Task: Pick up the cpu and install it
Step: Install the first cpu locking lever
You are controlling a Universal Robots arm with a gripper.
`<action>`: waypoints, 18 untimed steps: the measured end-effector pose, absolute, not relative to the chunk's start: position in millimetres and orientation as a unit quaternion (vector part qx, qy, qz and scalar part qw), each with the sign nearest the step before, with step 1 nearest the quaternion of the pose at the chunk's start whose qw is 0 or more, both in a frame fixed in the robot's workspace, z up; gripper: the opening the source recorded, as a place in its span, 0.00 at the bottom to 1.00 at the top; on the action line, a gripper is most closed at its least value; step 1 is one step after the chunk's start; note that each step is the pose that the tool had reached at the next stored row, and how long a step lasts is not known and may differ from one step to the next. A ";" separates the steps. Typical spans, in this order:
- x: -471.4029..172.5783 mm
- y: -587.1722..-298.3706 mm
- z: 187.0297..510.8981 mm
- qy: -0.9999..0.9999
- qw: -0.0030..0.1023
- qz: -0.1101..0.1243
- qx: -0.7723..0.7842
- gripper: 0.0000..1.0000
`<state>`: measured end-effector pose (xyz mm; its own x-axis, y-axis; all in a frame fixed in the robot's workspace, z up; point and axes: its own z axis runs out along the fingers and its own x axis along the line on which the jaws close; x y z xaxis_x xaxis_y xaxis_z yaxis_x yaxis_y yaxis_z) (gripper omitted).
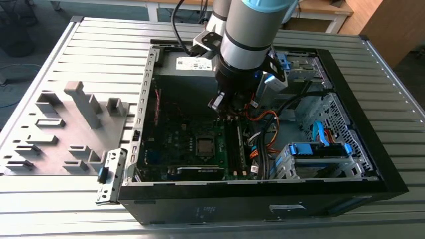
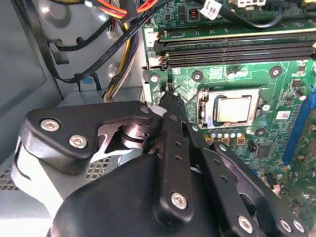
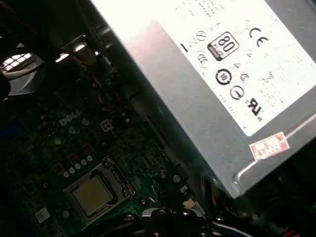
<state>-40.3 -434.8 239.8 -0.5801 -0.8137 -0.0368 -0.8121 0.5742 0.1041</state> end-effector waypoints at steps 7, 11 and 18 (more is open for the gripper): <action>-40.9 -434.9 238.3 -0.865 0.010 -0.054 0.499 0.11; -42.3 -434.9 238.0 -0.855 0.012 -0.053 0.516 0.11; -46.5 -435.5 237.9 -0.845 0.015 -0.049 0.532 0.11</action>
